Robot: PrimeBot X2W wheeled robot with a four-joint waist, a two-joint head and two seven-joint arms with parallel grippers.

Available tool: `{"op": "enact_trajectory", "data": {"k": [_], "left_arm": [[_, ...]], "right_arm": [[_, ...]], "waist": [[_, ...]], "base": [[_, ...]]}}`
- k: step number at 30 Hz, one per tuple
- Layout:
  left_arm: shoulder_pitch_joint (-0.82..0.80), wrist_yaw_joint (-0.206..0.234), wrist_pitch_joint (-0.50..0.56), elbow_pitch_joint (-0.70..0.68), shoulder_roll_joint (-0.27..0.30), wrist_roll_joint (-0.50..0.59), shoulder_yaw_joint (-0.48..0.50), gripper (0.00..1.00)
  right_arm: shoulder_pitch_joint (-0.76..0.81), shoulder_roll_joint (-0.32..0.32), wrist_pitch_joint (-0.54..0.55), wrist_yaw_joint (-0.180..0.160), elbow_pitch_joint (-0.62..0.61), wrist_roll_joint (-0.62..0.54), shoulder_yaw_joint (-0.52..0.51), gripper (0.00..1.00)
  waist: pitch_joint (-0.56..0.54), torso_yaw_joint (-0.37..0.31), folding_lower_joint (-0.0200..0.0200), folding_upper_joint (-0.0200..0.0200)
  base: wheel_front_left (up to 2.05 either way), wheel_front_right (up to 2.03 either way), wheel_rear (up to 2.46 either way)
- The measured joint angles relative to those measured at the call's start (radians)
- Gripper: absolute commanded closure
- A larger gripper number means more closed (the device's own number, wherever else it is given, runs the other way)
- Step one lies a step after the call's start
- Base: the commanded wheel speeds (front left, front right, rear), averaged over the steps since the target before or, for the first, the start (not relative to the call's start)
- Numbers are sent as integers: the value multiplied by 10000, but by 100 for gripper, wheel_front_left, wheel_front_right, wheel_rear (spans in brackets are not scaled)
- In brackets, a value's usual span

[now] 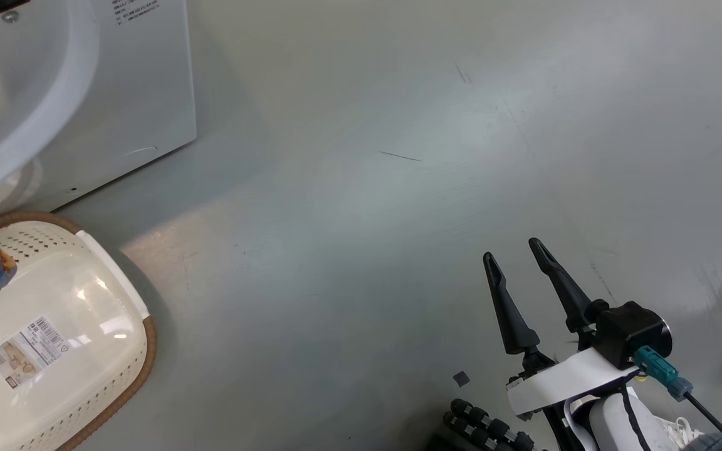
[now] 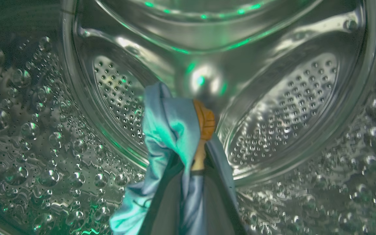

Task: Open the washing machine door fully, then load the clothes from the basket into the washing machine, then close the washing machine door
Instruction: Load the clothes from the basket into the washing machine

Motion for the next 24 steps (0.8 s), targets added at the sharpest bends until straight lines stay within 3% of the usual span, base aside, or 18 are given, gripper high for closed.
{"op": "enact_trajectory", "data": {"k": [8,9,11,12,13,21,24], "left_arm": [[-588,-102,-276,936,104,219,-439,100],[-576,-100,-274,1124,104,307,-491,91],[-559,-100,-219,1494,102,445,-614,49],[-545,-100,-222,1613,88,483,-648,49],[-545,-98,-238,1724,84,523,-677,0],[-555,-36,-182,2690,-33,813,-851,0],[-563,4,-194,3099,-407,844,-888,0]], "right_arm": [[1,2,0,0,-4,0,-13,0],[1,2,0,0,-4,2,-4,0],[1,4,0,-4,0,2,-17,0],[1,2,0,-6,2,4,-23,0],[1,4,0,-6,2,4,-29,0],[-140,0,0,-10,44,6,-142,0],[-269,-2,0,-10,61,6,-199,0]], "waist": [[162,-105,0,-1],[161,-103,0,0],[138,-82,0,0],[116,-63,0,0],[92,-40,-1,0],[-162,201,-1,0],[-365,396,-1,-1]], "base": [[0,0,0],[0,0,0],[0,0,0],[0,0,0],[0,0,0],[0,0,0],[0,0,0]]}}
